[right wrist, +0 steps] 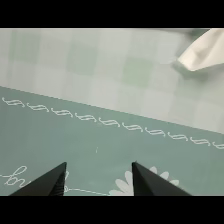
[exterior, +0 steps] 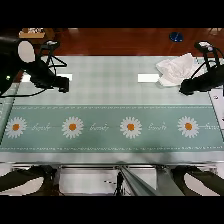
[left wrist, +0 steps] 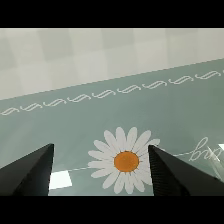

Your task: Fold the shirts.

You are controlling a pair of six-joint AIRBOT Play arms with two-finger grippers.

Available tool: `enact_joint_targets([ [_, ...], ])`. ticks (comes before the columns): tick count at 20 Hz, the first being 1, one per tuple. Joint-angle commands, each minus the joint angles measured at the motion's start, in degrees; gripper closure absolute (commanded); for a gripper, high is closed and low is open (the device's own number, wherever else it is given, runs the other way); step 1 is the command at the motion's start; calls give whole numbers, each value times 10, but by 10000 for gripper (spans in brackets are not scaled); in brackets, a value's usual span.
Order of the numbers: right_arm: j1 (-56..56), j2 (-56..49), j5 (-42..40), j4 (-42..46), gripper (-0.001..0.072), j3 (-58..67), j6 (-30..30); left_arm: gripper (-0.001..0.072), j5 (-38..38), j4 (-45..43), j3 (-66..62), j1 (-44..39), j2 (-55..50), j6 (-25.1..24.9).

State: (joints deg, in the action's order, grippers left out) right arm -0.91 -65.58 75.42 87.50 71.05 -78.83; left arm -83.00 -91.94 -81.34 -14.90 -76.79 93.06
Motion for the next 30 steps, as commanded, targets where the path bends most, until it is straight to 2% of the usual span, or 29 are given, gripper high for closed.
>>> enact_joint_targets([
  [1, 0, 0, -51, -2, 228, 1, 0, 19, 0, 0, 0, 0, -3, 0],
  [7, 0, 0, -216, -3, 228, 1, 0, 19, -1, 11, 0, 0, -32, 0],
  [9, 0, -5, -278, 29, 231, 1, -1, 20, 3, 9, 0, 0, -43, 0],
  [12, -4, -53, -408, 219, 231, 1, -188, 19, 0, 0, 0, 1, -63, 0],
  [13, -10, -76, -426, 252, 231, 5, -226, 19, 0, 0, 0, 1, -68, 0],
  [19, -82, -242, -429, 230, 230, 68, -305, 20, 11, 0, -2, 1, -66, -17],
  [24, -118, -336, -430, 162, 231, 109, -304, 20, 19, 11, -4, -5, -56, -17],
  [30, -122, -421, -480, 128, 236, 138, -305, 20, 33, 22, -4, -30, -44, -17],
])
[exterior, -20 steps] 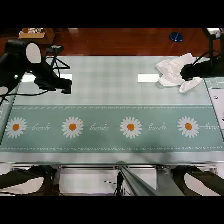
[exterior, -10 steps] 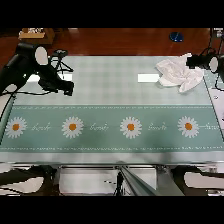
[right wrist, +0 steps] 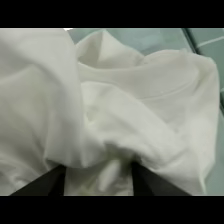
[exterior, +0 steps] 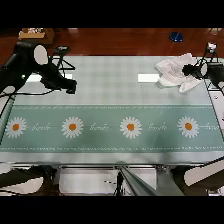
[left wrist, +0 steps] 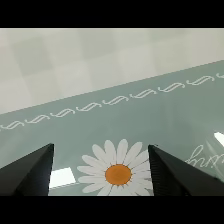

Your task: Fold the shirts.

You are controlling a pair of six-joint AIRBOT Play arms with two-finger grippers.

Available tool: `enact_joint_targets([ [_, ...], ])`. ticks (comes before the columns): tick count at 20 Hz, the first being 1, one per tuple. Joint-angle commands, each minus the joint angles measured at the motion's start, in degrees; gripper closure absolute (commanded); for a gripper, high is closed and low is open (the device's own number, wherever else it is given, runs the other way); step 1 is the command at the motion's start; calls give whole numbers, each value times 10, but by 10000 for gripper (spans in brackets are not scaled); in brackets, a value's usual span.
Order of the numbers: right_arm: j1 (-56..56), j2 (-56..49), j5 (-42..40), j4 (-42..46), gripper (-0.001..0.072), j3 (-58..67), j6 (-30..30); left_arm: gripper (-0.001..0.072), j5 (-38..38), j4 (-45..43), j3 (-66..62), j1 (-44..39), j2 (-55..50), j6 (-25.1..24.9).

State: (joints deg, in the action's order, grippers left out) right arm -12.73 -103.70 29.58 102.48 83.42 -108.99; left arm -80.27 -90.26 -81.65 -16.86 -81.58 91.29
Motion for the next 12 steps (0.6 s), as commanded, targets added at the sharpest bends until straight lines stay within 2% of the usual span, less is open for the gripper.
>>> enact_joint_targets([
  [1, -4, -52, -21, -26, 252, 19, -3, 20, 4, 5, 0, -12, 4, 0],
  [2, -4, -63, -22, -37, 274, 22, -3, 20, 0, 2, 0, -12, 4, -2],
  [3, -4, -69, -16, -46, 372, 28, -2, 20, -4, -9, 0, -12, 4, -3],
  [5, -7, -65, -19, -48, 695, 38, 0, 20, -10, -24, 0, -12, 4, -3],
  [9, -6, -4, -15, -53, 694, 79, 16, 20, -28, -25, 0, -13, 4, -2],
  [12, -6, 95, -8, -68, 694, 87, 50, 20, -34, -23, -9, -13, 4, -4],
])
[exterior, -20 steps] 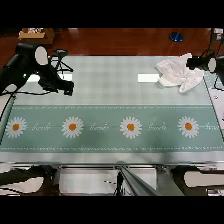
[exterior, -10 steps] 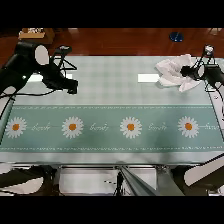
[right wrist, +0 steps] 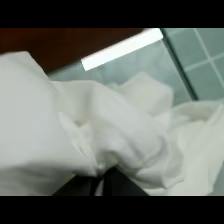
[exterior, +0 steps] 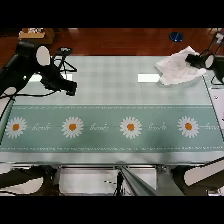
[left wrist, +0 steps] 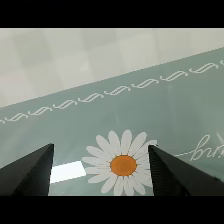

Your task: Fold the shirts.

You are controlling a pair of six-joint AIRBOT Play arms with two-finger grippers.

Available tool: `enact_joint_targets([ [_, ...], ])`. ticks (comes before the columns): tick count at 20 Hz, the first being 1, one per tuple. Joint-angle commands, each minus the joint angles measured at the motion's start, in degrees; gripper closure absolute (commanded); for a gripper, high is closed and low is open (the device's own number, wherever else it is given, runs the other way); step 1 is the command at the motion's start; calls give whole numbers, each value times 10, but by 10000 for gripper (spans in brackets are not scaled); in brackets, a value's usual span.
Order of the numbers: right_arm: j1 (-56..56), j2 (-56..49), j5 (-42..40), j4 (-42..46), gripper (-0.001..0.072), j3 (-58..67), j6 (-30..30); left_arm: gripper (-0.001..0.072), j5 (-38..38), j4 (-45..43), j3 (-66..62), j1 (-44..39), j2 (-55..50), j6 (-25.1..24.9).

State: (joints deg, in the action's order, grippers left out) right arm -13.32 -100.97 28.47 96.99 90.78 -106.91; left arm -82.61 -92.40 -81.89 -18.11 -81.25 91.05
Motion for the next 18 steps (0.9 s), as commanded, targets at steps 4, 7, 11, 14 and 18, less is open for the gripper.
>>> enact_joint_targets([
  [4, 0, 222, 50, -89, 695, 13, 136, 20, -21, 37, -94, -1, 23, -5],
  [7, 0, 339, 84, -166, 695, 13, 205, 20, -21, 46, -201, -1, 70, -6],
  [11, 0, 482, 123, -219, 695, 13, 242, 20, -21, 46, -309, -1, 163, -6],
  [14, -1, 554, 177, -195, 695, 13, 256, 20, -24, 45, -316, -1, 231, -6],
  [18, -1, 584, 269, -150, 695, 13, 257, 20, -82, 43, -316, -1, 268, -6],
])
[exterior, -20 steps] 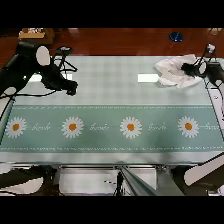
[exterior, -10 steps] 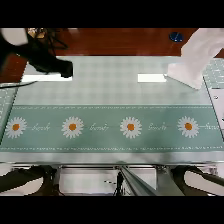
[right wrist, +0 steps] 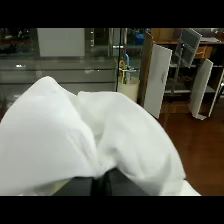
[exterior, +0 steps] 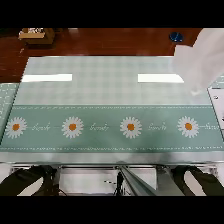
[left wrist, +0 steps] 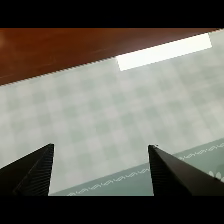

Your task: Fold the shirts.

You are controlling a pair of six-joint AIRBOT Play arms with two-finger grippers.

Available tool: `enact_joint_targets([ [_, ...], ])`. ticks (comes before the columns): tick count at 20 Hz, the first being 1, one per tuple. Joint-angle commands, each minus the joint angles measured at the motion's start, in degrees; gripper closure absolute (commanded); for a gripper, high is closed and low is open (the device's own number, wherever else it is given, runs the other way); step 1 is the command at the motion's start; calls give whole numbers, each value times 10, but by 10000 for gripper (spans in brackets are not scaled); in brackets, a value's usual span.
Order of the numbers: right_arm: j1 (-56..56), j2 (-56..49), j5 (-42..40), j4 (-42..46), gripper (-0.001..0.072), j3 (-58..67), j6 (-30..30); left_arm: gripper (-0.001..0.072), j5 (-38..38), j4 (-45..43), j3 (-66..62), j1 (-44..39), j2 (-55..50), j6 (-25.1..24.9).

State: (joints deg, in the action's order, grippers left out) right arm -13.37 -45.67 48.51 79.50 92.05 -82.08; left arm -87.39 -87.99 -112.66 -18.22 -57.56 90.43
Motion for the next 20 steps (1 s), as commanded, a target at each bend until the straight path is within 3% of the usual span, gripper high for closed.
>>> enact_joint_targets([
  [1, 0, 30, 85, 32, 695, 0, 13, 20, -55, -1, -8, 0, 31, 0],
  [5, 0, 13, 126, 52, 695, 0, 14, 20, -103, -1, -7, 0, 30, 0],
  [9, 6, -46, 242, -161, 696, 0, 54, 21, -102, -1, -7, 0, 28, 0],
  [10, 33, -71, 281, -172, 696, 0, 54, 20, -102, -1, -7, 0, 27, 0],
  [12, 132, -122, 328, -108, 696, 0, 38, 20, -102, -1, -7, 0, 24, 0],
  [15, 316, -210, 306, -18, 696, 0, -3, 20, -102, -3, -7, 0, 23, -5],
  [20, 518, -378, 165, -15, 694, 0, -35, 21, -102, -27, -7, 0, 23, -13],
])
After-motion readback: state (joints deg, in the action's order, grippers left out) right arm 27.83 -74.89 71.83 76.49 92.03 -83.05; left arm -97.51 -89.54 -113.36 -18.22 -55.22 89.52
